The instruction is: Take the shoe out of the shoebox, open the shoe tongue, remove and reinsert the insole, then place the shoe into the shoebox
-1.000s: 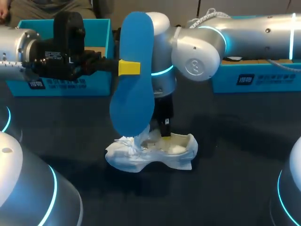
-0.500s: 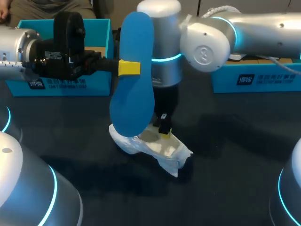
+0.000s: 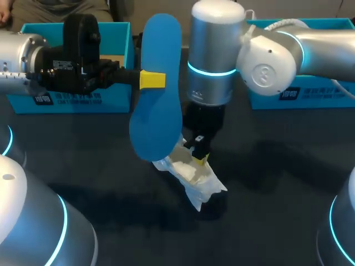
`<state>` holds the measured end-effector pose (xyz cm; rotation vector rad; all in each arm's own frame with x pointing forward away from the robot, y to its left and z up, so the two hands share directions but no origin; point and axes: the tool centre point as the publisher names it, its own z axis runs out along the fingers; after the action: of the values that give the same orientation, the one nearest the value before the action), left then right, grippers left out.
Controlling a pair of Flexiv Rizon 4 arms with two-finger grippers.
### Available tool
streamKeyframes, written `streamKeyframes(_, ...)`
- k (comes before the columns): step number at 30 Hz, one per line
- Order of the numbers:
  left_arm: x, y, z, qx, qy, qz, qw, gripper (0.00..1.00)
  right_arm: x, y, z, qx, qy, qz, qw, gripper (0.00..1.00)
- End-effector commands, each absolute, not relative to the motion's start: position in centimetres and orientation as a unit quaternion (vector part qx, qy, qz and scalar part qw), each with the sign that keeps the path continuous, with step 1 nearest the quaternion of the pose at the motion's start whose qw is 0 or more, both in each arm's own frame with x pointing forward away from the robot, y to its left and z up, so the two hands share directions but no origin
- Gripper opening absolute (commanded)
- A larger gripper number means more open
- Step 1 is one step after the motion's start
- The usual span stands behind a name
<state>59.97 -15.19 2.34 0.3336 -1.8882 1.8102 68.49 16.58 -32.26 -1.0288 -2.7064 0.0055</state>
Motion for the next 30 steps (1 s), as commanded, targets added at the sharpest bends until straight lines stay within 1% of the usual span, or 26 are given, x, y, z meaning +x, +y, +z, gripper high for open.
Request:
streamKeyframes(1, 60.1, -15.4, 2.3, 0.122, -0.693, 0.665, 0.250, 0.00, 67.6, 16.0, -32.5, -0.441, -0.885, -0.052, 0.141, 0.00)
streamKeyframes(6, 60.1, -15.4, 2.3, 0.122, -0.693, 0.665, 0.250, 0.00, 66.8, 16.3, -32.6, -0.515, -0.838, -0.069, 0.163, 0.00)
streamKeyframes(9, 60.1, -15.4, 2.3, 0.122, -0.693, 0.665, 0.250, 0.00, 66.5, 16.6, -32.5, -0.555, -0.813, -0.066, 0.162, 0.00)
streamKeyframes(12, 60.1, -15.4, 2.3, 0.122, -0.693, 0.665, 0.250, 0.00, 66.2, 16.9, -32.5, -0.591, -0.790, -0.067, 0.147, 0.00)
streamKeyframes(30, 60.1, -15.4, 2.3, 0.122, -0.693, 0.665, 0.250, 0.00, 65.2, 16.5, -33.9, -0.639, -0.749, -0.092, 0.150, 0.00)
